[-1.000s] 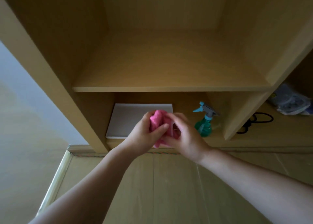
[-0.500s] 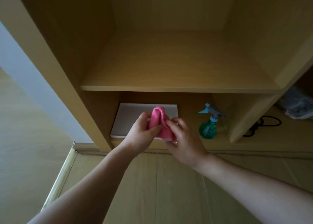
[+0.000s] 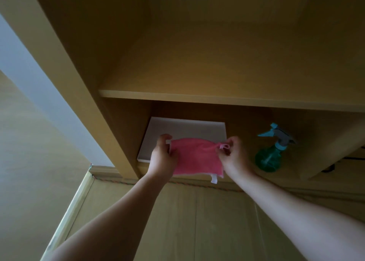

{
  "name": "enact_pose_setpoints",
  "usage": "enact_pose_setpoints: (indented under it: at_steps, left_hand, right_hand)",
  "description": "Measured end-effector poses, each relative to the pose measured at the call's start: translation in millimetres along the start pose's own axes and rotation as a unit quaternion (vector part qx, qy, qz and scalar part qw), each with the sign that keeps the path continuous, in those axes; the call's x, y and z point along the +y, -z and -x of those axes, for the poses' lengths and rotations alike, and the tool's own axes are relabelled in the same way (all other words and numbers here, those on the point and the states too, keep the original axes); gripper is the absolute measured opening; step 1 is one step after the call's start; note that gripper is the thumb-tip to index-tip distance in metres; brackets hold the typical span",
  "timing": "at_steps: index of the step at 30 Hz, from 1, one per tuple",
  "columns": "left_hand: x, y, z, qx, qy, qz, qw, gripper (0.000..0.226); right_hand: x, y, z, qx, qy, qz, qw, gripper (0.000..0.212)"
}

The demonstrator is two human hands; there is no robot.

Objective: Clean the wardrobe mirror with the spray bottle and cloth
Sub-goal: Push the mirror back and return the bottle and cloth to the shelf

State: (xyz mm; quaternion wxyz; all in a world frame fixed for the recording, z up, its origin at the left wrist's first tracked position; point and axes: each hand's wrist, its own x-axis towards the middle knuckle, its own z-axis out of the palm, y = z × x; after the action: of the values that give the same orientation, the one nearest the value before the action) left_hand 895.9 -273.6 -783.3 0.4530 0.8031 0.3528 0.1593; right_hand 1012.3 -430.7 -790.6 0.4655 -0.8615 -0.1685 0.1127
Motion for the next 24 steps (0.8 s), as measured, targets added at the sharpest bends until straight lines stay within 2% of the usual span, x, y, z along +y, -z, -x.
enact_pose_setpoints:
  at_steps: [4, 7, 10, 12, 14, 17, 21, 24]
  left_hand:
    - [-17.2, -10.0, -29.3, -0.014, -0.003, 0.032, 0.999, 0.027]
    - [-27.0, -14.7, -51.9, -0.017, 0.014, 0.031, 0.999, 0.028]
    - [-39.4, -18.5, -65.2, -0.061, -0.019, -0.051, 0.997, 0.035]
    - [-47.2, -22.6, -68.5, -0.112, -0.034, -0.198, 0.973, 0.053]
    - [-52.2, -27.9, -66.7, -0.14, -0.07, -0.31, 0.938, 0.059]
    - [-53.1, -35.5, -59.7, -0.176, -0.075, -0.346, 0.918, 0.052]
    - [-60.2, -37.4, -54.0, -0.203, -0.046, -0.359, 0.91, 0.047]
    - [-62.5, -32.2, -50.7, -0.193, -0.034, -0.352, 0.915, 0.047]
  right_hand:
    - [13.4, -24.9, -31.7, 0.007, -0.022, -0.012, 1.0, 0.018]
    - [24.4, -41.9, -47.9, -0.017, 0.012, 0.002, 1.0, 0.021]
    - [33.9, -55.3, -62.9, -0.064, 0.062, 0.103, 0.991, 0.043]
    - [41.1, -58.7, -65.9, -0.111, 0.077, 0.224, 0.965, 0.058]
    - [47.3, -60.9, -61.8, -0.17, 0.123, 0.32, 0.924, 0.057]
    - [48.4, -63.6, -57.9, -0.246, 0.132, 0.425, 0.861, 0.058]
    - [51.9, -58.7, -62.0, -0.27, 0.068, 0.454, 0.847, 0.07]
    - [53.5, -52.6, -59.4, -0.268, 0.057, 0.468, 0.84, 0.066]
